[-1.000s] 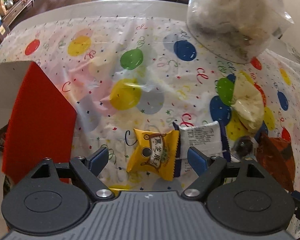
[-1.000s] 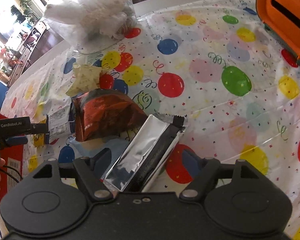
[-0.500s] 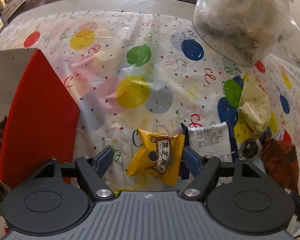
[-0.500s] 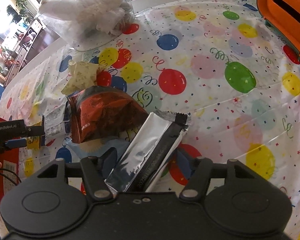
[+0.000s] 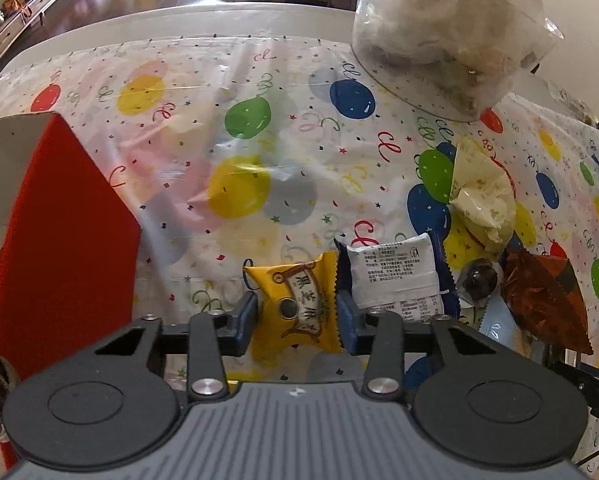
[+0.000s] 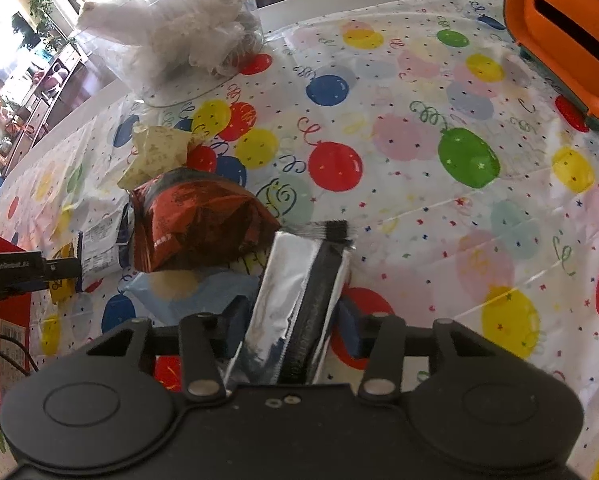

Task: Organize snacks
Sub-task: 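Grasp the yellow packet with the left tool while the right tool grasps the silver wrapper, then carry the yellow packet and silver wrapper over the cardboard box with both tools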

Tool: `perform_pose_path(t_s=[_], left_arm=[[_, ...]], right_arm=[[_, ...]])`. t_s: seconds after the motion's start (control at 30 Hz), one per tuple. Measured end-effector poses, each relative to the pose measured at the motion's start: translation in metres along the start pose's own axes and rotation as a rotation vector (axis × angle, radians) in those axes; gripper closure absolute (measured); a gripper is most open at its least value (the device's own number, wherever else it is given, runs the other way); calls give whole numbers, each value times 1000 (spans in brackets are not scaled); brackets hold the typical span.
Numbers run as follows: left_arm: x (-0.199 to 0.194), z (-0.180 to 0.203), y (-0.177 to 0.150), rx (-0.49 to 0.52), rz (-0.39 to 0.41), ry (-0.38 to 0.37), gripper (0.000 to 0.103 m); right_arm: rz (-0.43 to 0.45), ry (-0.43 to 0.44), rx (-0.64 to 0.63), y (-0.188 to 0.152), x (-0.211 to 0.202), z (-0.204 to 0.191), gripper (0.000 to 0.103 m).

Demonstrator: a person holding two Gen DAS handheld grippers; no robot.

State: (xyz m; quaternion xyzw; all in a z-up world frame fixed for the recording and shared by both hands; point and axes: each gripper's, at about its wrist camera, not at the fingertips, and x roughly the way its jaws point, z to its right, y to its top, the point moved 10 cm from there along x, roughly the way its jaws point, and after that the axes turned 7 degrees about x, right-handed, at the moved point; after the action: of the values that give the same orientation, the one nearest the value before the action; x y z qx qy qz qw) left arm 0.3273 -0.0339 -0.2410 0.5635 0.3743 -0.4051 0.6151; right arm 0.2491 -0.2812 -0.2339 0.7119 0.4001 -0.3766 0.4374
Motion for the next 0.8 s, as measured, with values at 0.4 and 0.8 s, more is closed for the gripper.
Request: perform_pose_path(t_s=[0.4,0.8], left_arm=[[-18,1,-17,-10,0,-24,69],[-65,12,-39,10,4,-73,68]], right_arm=[[34,14,1,-11,-25,9,59],[73,74,-71,-29,-76,-14,59]])
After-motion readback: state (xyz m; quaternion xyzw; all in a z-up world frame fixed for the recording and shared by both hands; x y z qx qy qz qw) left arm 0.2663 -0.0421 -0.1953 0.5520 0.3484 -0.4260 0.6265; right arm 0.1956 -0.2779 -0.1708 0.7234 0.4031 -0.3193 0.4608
